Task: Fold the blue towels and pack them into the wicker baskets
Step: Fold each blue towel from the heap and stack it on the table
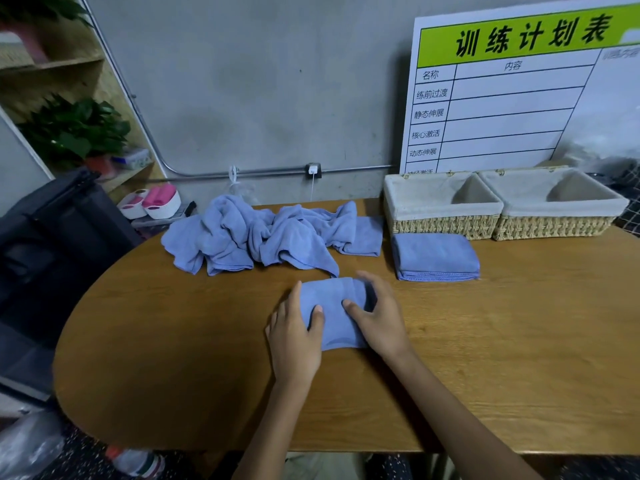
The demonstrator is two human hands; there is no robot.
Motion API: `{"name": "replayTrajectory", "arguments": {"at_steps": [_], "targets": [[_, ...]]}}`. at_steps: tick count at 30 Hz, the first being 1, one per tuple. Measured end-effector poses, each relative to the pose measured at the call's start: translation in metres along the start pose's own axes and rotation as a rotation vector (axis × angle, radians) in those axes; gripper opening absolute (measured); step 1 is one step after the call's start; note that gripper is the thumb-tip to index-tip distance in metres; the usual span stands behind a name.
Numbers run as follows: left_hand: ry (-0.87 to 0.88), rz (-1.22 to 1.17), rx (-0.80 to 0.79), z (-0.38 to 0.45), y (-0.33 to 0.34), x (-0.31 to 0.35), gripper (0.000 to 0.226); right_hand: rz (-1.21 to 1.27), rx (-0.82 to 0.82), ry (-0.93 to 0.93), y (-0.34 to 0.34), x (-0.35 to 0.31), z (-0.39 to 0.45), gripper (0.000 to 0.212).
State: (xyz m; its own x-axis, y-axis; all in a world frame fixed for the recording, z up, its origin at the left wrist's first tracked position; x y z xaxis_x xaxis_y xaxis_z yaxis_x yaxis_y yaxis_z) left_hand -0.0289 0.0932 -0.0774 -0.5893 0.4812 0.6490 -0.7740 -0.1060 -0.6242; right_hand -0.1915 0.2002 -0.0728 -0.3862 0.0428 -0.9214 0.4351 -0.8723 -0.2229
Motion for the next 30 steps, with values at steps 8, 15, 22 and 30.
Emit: {"name": "replayTrajectory", "arguments": {"at_steps": [8,15,22,30], "targets": [[0.119,0.046,-0.114,-0.017,0.022,0.018,0.054,-0.277,-0.019,-0.254,-0.025,-0.008,0.001,0.035],[0.164,-0.015,-0.199,-0.061,0.063,0.097,0.071,-0.62,0.075,-0.579,-0.075,-0.02,0.007,0.029],[0.187,-0.148,-0.321,-0.081,0.108,0.156,0.076,-0.806,0.082,-0.498,-0.143,0.024,0.027,0.042],[0.209,0.045,-0.21,-0.038,0.091,0.107,0.053,-0.888,0.07,-0.431,-0.247,0.061,0.074,0.048]]}}
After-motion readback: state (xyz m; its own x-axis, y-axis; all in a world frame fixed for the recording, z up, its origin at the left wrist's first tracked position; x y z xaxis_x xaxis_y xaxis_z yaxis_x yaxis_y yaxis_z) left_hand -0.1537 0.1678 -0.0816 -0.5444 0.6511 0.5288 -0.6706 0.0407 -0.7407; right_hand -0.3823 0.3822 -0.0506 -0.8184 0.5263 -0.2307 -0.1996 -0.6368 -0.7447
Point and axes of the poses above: each hand's wrist, its own z-axis towards the middle knuckle, its own y-axis out of the palm, x = y × z, the point moved 10 cm from there along z, towards the middle knuckle, and after that the axes turned 13 degrees about x, right-handed, at the moved point
